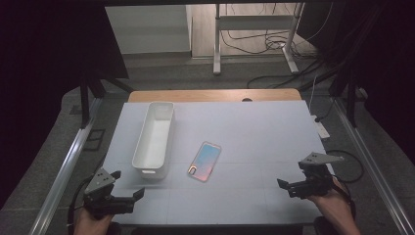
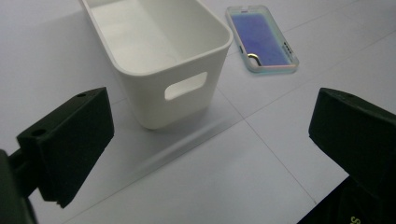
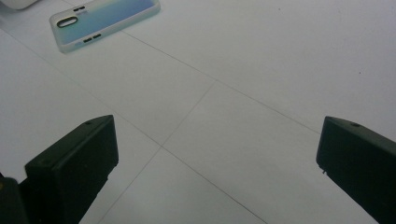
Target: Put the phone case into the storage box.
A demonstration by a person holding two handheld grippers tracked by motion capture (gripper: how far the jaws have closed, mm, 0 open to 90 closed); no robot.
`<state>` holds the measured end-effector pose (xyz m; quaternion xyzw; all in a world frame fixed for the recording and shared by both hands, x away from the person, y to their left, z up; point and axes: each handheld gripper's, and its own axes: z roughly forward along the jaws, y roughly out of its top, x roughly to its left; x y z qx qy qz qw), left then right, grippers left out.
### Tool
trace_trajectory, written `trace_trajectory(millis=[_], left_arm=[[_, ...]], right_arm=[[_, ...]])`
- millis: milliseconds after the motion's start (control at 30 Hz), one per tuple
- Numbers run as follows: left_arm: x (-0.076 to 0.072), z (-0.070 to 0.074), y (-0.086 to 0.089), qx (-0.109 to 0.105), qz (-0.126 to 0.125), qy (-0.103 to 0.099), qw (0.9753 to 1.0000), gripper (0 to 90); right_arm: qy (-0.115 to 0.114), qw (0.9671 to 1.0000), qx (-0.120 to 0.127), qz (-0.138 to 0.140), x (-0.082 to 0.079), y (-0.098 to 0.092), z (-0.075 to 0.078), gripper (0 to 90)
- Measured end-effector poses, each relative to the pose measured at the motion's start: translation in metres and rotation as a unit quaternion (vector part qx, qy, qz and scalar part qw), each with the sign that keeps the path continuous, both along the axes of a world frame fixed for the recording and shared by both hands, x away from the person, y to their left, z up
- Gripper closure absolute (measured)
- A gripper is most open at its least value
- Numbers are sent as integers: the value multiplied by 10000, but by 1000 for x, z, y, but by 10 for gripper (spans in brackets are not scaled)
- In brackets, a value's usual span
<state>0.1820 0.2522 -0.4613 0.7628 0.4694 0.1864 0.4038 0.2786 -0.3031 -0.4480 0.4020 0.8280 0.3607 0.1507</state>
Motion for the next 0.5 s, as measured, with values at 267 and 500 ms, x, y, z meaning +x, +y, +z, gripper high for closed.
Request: trace_trajectory(millis=[267, 500], left_arm=[[0, 0, 0, -9, -10, 5, 10000, 9], [0, 0, 0, 16, -14, 8, 10000, 10]], right_arm=[[-21, 9999, -71, 157, 6, 10, -1, 0], [7, 9996, 29, 284, 10, 18, 0, 0]])
